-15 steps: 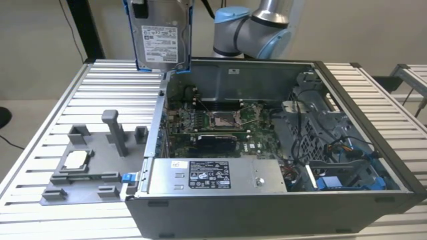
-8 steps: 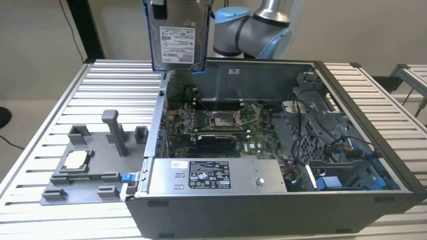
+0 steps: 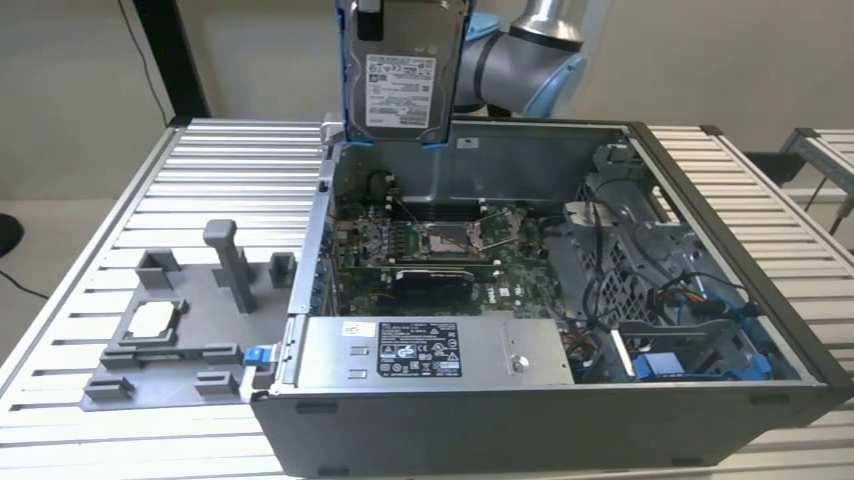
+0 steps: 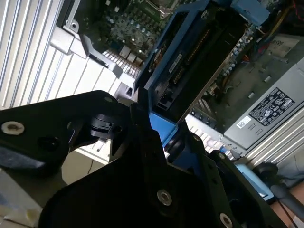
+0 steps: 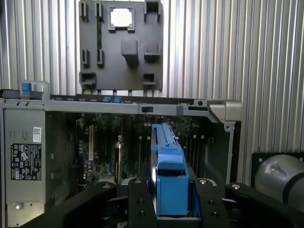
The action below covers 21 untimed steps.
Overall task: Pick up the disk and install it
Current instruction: 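Pick up the disk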
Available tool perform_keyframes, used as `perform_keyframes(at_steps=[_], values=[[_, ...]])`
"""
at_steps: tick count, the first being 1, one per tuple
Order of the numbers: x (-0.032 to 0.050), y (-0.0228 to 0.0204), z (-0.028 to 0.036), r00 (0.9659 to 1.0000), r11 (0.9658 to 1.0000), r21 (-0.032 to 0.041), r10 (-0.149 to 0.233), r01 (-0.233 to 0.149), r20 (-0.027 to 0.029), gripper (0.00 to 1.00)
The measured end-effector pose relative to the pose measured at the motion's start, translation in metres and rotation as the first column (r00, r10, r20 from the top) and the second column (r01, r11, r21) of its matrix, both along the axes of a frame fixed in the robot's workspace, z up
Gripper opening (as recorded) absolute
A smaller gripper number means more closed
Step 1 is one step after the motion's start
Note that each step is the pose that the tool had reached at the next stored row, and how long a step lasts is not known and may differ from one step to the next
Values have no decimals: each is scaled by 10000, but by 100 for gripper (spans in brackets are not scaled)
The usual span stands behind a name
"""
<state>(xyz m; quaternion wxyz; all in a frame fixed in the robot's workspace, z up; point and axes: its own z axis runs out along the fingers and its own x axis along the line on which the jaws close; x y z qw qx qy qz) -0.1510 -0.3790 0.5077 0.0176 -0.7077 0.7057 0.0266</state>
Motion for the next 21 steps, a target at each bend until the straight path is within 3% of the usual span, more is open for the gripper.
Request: perform_keyframes(at_steps=[7,17,21], values=[[289,-27,0,10000,10000,-2,0,0,-1,0],[329,-274,-5,10000,10000,-28,0,0,0,0],[411,-366,-18,10000,10000,-31,-1,1,0,0]])
